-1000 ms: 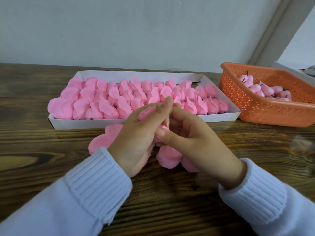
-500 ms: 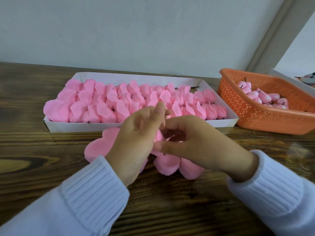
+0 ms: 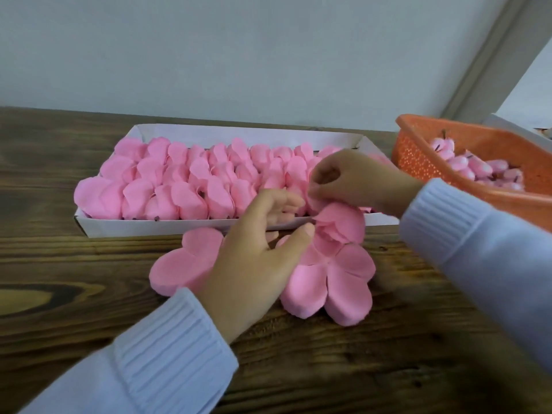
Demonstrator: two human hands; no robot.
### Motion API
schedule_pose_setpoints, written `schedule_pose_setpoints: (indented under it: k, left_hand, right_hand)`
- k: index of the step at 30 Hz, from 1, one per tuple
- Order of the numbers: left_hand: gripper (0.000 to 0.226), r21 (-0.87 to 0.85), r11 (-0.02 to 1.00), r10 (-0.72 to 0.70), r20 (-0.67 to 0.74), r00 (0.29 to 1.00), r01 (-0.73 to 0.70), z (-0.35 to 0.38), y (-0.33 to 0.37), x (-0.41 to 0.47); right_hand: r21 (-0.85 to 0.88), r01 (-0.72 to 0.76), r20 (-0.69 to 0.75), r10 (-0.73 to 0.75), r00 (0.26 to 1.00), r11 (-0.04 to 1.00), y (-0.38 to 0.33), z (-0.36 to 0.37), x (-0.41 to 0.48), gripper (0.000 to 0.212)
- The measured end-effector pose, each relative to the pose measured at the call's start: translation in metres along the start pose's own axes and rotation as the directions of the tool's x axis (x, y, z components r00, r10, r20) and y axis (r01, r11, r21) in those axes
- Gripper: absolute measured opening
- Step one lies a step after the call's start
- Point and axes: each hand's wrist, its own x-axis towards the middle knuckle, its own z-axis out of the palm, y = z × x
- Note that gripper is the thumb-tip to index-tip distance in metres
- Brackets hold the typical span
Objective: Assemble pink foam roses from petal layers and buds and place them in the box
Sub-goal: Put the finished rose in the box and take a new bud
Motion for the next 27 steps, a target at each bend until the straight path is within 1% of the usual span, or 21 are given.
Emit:
schedule_pose_setpoints:
  k: [2,5,7,9,11,13,18,20,22,23,24,25,27]
  left_hand:
    - [0.022,0.006,1.0,-0.016,-0.017,1.0,0.016,0.001,-0.001,0.001]
    - [0.022,0.023,0.999,-0.029,-0.03,0.999,0.03,0.002,-0.003,0.0]
    - [0.021,0.031,0.999,-0.028,-0.029,0.999,0.029,0.002,-0.003,0.0]
    - [0.016,0.031,0.999,-0.02,-0.033,0.999,0.021,0.002,-0.002,-0.001]
    - [0.009,0.014,1.0,-0.019,-0.043,0.999,0.02,0.002,0.0,-0.002]
    - [0.01,-0.012,1.0,-0.025,-0.052,0.998,0.025,0.002,0.0,-0.002]
    - [0.012,-0.012,0.999,-0.051,-0.065,0.997,0.05,0.001,-0.002,-0.002]
    - [0.022,-0.005,0.999,-0.052,-0.069,0.996,0.052,0.001,-0.003,-0.002]
    - [0.028,-0.009,0.999,-0.05,-0.073,0.996,0.049,0.002,-0.004,-0.001]
    - [0.028,-0.013,0.999,-0.045,-0.072,0.996,0.044,0.002,-0.004,-0.001]
    - [0.029,-0.016,0.999,-0.04,-0.073,0.997,0.039,0.002,-0.004,-0.001]
    - [0.028,-0.02,0.999,-0.037,-0.073,0.997,0.036,0.002,-0.004,-0.001]
    - [0.026,-0.027,0.999,-0.04,-0.072,0.997,0.038,0.002,-0.005,0.0]
  right_hand:
    - [0.01,0.039,-0.071,-0.038,0.997,0.999,0.003,0.01,-0.006,0.017]
    - [0.091,0.063,-0.156,-0.048,0.987,0.994,0.004,0.018,-0.017,0.018]
    - [0.12,0.07,-0.165,-0.05,0.985,0.99,0.005,0.019,-0.022,0.019]
    - [0.169,0.088,-0.168,-0.06,0.984,0.982,0.004,0.019,-0.024,0.023]
    - [0.25,0.131,-0.199,-0.081,0.977,0.96,0.002,0.02,-0.028,0.029]
    - [0.317,0.173,-0.25,-0.094,0.964,0.933,0.002,0.024,-0.035,0.034]
    - [0.327,0.29,-0.3,-0.193,0.934,0.899,0.012,0.03,-0.049,0.032]
    - [0.416,0.294,-0.334,-0.156,0.929,0.86,0.015,0.032,-0.053,0.031]
    - [0.552,0.272,-0.364,-0.065,0.929,0.788,0.018,0.034,-0.056,0.028]
    - [0.587,0.261,-0.375,-0.028,0.927,0.766,0.02,0.034,-0.058,0.028]
    - [0.578,0.254,-0.395,-0.006,0.919,0.775,0.023,0.032,-0.059,0.027]
    - [0.531,0.242,-0.426,0.009,0.905,0.812,0.025,0.029,-0.06,0.025]
    - [0.373,0.194,-0.483,0.011,0.875,0.907,0.03,0.017,-0.064,0.018]
